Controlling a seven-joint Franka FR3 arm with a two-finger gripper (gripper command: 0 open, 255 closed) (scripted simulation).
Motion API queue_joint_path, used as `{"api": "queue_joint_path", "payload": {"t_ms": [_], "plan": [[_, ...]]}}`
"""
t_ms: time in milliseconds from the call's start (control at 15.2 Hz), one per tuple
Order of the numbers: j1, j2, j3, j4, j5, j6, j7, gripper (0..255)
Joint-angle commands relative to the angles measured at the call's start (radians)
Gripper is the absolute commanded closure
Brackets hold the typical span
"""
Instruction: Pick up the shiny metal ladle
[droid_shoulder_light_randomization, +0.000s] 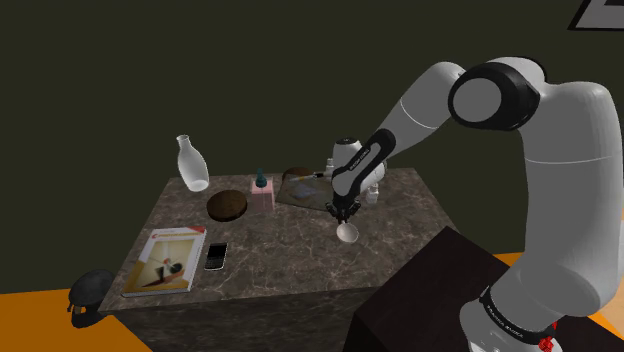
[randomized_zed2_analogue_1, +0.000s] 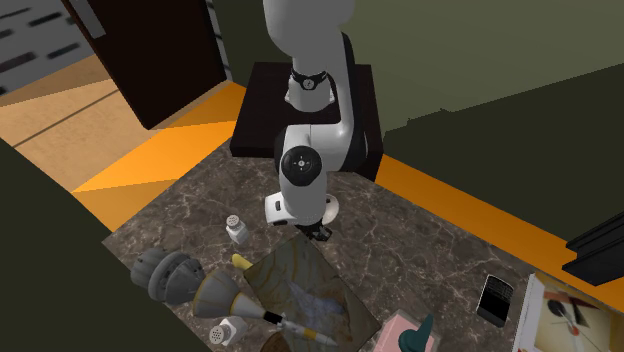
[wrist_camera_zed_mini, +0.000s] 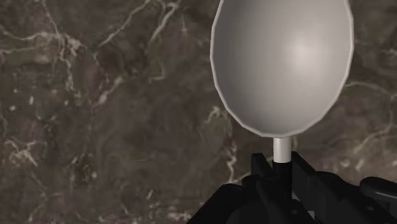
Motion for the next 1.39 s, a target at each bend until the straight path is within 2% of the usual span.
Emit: {"api": "queue_joint_path", "payload": {"t_ms": [0, 396, 1320], "plan": [[0.0, 0.001, 0.0, 0.0, 0.0, 0.001, 0.0, 255], [0.001, 0.001, 0.0, -0.001, 0.0, 0.002, 0.001, 255], [-0.01, -0.174, 0.015, -0.032, 0.018, -0.14, -0.008, 255]]}}
